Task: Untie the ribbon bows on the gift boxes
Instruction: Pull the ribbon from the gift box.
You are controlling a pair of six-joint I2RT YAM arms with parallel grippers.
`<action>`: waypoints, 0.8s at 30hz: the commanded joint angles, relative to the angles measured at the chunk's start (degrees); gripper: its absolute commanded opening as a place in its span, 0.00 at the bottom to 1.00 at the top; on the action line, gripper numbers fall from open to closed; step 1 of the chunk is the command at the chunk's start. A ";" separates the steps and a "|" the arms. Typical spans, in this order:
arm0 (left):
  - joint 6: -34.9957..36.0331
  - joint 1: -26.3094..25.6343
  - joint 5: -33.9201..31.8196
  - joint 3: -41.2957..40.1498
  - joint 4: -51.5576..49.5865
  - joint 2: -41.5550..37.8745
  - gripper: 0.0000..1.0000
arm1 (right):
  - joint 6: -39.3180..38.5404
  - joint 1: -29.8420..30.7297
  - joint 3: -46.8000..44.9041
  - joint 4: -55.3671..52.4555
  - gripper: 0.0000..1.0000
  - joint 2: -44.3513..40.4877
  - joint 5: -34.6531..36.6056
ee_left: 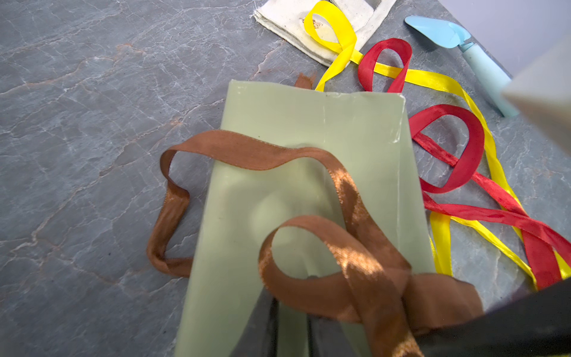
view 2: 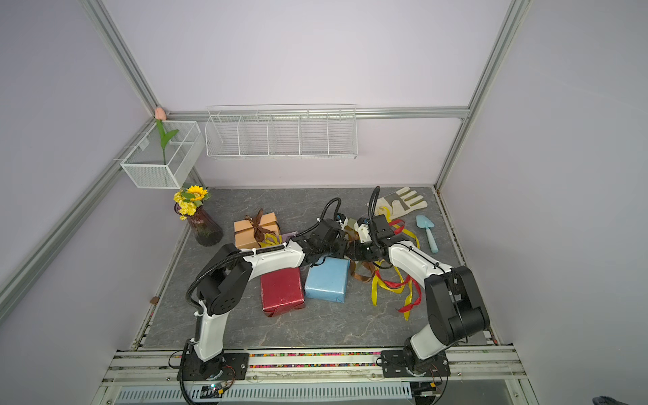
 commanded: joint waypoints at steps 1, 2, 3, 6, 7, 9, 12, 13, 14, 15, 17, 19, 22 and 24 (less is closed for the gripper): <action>-0.03 0.53 -0.48 -0.48 -4.63 0.02 0.20 | 0.50 0.47 -0.58 1.53 0.27 1.59 -1.10; -0.03 0.57 -0.45 -0.53 -4.62 -0.08 0.20 | 0.68 0.47 -0.54 1.87 0.25 1.71 -1.45; -0.02 0.53 -0.58 -0.67 -4.52 -0.20 0.20 | 0.77 0.51 -0.52 2.18 0.22 1.87 -1.90; -0.13 0.70 -0.74 -1.17 -4.31 -0.44 0.20 | 0.86 0.33 -0.30 2.38 0.11 1.38 -2.80; -0.19 0.75 -0.76 -1.52 -4.15 -0.51 0.20 | 1.04 0.08 -0.32 2.46 0.08 0.71 -3.19; -0.30 0.84 -0.70 -1.87 -3.92 -0.61 0.20 | 1.66 -1.00 -0.51 2.64 0.07 -1.36 -4.39; -0.29 0.89 -0.66 -2.21 -3.77 -0.62 0.20 | 1.56 -2.81 1.78 0.35 0.07 -5.87 -5.09; -0.24 0.88 -0.59 -2.23 -3.70 -0.55 0.20 | 0.71 -3.36 4.04 -1.80 0.07 -7.54 -4.36; -0.21 0.92 -0.48 -2.35 -3.55 -0.42 0.20 | -0.26 -3.84 6.96 -4.12 0.07 -8.97 -3.26; -0.17 0.89 -0.32 -2.50 -3.38 -0.36 0.20 | -1.18 -4.10 9.60 -6.11 0.07 -9.96 -2.44; -0.53 0.95 -0.10 -2.77 -2.92 -0.04 0.20 | -2.86 -4.59 15.96 -9.34 0.07 -11.62 -0.73; -0.95 1.02 0.40 -3.04 -2.37 0.23 0.20 | -3.72 -4.79 22.05 -11.25 0.07 -12.27 0.12; -1.35 0.97 1.09 -3.14 -1.68 0.40 0.20 | -4.58 -4.90 30.21 -13.25 0.07 -12.25 0.65; -1.30 0.97 1.17 -3.09 -1.58 0.37 0.20 | -4.90 -4.96 34.13 -13.86 0.07 -11.97 0.78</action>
